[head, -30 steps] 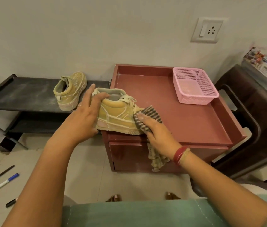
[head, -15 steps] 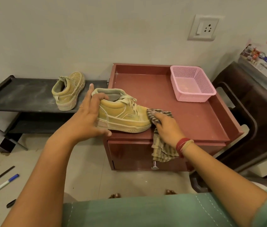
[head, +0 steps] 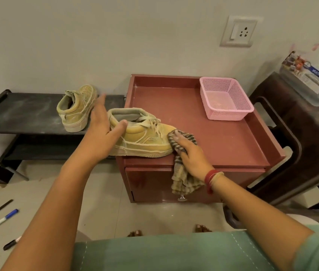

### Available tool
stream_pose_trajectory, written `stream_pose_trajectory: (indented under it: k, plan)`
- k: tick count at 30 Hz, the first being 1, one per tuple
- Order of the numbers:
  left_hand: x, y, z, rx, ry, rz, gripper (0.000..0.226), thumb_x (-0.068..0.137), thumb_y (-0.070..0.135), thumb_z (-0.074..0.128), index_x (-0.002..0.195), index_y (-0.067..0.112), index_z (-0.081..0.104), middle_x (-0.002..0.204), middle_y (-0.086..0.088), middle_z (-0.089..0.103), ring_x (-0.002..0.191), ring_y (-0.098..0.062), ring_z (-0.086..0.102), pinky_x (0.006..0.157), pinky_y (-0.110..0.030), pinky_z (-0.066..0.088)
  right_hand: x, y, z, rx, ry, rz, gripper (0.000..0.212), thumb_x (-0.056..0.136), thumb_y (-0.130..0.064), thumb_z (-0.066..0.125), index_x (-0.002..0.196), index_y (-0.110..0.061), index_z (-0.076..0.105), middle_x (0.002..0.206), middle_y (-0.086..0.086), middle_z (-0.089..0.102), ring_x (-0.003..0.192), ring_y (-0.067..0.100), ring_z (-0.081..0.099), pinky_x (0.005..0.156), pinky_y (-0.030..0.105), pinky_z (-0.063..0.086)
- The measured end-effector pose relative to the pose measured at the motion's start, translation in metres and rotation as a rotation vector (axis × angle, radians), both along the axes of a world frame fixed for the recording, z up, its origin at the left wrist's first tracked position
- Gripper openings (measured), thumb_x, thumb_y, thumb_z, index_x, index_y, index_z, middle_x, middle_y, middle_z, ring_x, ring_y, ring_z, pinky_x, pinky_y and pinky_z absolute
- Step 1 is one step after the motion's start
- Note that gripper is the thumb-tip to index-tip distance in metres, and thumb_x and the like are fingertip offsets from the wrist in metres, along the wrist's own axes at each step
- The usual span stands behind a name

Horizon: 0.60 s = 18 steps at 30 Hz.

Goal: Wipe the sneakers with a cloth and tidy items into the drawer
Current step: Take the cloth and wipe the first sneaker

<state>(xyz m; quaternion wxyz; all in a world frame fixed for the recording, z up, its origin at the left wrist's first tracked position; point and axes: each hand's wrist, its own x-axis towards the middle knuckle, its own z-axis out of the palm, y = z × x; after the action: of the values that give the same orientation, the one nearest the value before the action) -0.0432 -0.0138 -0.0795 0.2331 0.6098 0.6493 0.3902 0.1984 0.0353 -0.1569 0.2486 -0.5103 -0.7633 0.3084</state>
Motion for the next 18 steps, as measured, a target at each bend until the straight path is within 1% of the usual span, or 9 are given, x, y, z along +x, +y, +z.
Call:
stream_pose_trajectory:
  k: [2, 3, 4, 6, 7, 9, 13, 15, 18]
  plan:
    - [0.002, -0.002, 0.0, -0.008, -0.094, 0.096, 0.094, 0.089, 0.034, 0.062, 0.152, 0.03, -0.008, 0.161, 0.005, -0.001, 0.147, -0.012, 0.006, 0.119, -0.038, 0.015, -0.003, 0.005, 0.005, -0.019, 0.045, -0.115, 0.045, 0.095, -0.004, 0.046, 0.138, -0.016, 0.045, 0.149, 0.001, 0.036, 0.139, 0.017, 0.031, 0.109, 0.016, 0.018]
    - [0.002, -0.004, 0.0, -0.022, -0.112, 0.163, 0.098, 0.085, 0.039, 0.067, 0.152, 0.03, -0.003, 0.161, 0.003, 0.004, 0.146, -0.015, 0.011, 0.117, -0.04, 0.02, -0.008, 0.002, 0.008, -0.011, 0.065, -0.095, 0.045, 0.095, -0.005, 0.046, 0.138, -0.017, 0.045, 0.148, 0.002, 0.038, 0.139, 0.016, 0.031, 0.11, 0.016, 0.018]
    - [0.0, -0.005, 0.0, -0.06, -0.115, 0.231, 0.098, 0.08, 0.045, 0.071, 0.152, 0.029, 0.006, 0.159, 0.001, 0.014, 0.144, -0.019, 0.02, 0.113, -0.041, 0.028, -0.014, -0.002, 0.009, 0.012, 0.067, -0.031, 0.046, 0.095, -0.003, 0.045, 0.139, -0.018, 0.044, 0.148, 0.001, 0.038, 0.14, 0.015, 0.029, 0.112, 0.019, 0.018]
    - [-0.003, -0.008, 0.002, -0.183, -0.12, 0.318, 0.088, 0.073, 0.057, 0.073, 0.144, 0.024, 0.033, 0.147, -0.001, 0.038, 0.128, -0.022, 0.042, 0.095, -0.04, 0.043, -0.019, -0.007, 0.006, 0.086, -0.029, 0.087, 0.055, 0.092, 0.002, 0.043, 0.141, -0.023, 0.04, 0.15, -0.004, 0.035, 0.142, 0.014, 0.023, 0.116, 0.028, 0.018]
    - [-0.004, -0.009, 0.001, -0.221, -0.135, 0.32, 0.079, 0.071, 0.061, 0.072, 0.135, 0.023, 0.044, 0.137, 0.0, 0.048, 0.117, -0.02, 0.049, 0.087, -0.039, 0.047, -0.016, -0.001, 0.004, 0.12, -0.113, 0.085, 0.059, 0.09, 0.004, 0.042, 0.142, -0.025, 0.038, 0.151, -0.006, 0.033, 0.143, 0.016, 0.02, 0.117, 0.032, 0.018]
    - [-0.005, -0.01, 0.0, -0.223, -0.146, 0.281, 0.07, 0.067, 0.066, 0.071, 0.12, 0.024, 0.056, 0.122, 0.0, 0.058, 0.104, -0.018, 0.056, 0.078, -0.04, 0.053, -0.008, 0.012, 0.005, 0.149, -0.232, 0.001, 0.062, 0.089, 0.004, 0.041, 0.143, -0.027, 0.036, 0.154, -0.008, 0.027, 0.144, 0.021, 0.018, 0.118, 0.039, 0.017]
    - [-0.004, -0.011, 0.002, -0.195, -0.15, 0.25, 0.064, 0.061, 0.069, 0.068, 0.111, 0.029, 0.06, 0.113, 0.003, 0.062, 0.1, -0.017, 0.059, 0.075, -0.037, 0.052, -0.014, 0.007, 0.01, 0.102, -0.137, 0.098, 0.053, 0.093, 0.0, 0.043, 0.141, -0.022, 0.041, 0.151, -0.003, 0.034, 0.144, 0.019, 0.02, 0.114, 0.027, 0.014]
    - [-0.004, -0.01, 0.003, -0.184, -0.16, 0.254, 0.054, 0.062, 0.066, 0.068, 0.102, 0.029, 0.063, 0.108, 0.003, 0.063, 0.098, -0.017, 0.059, 0.075, -0.037, 0.05, -0.009, 0.011, 0.008, 0.104, -0.18, 0.1, 0.053, 0.093, -0.001, 0.042, 0.141, -0.024, 0.042, 0.151, -0.006, 0.033, 0.144, 0.02, 0.018, 0.117, 0.034, 0.012]
    - [-0.003, -0.008, 0.003, -0.17, -0.181, 0.241, 0.039, 0.067, 0.059, 0.071, 0.092, 0.03, 0.063, 0.102, 0.004, 0.065, 0.094, -0.016, 0.06, 0.077, -0.039, 0.052, -0.002, 0.023, 0.005, 0.112, -0.24, -0.034, 0.052, 0.095, -0.005, 0.04, 0.142, -0.028, 0.039, 0.153, -0.005, 0.028, 0.144, 0.023, 0.019, 0.119, 0.042, 0.012]
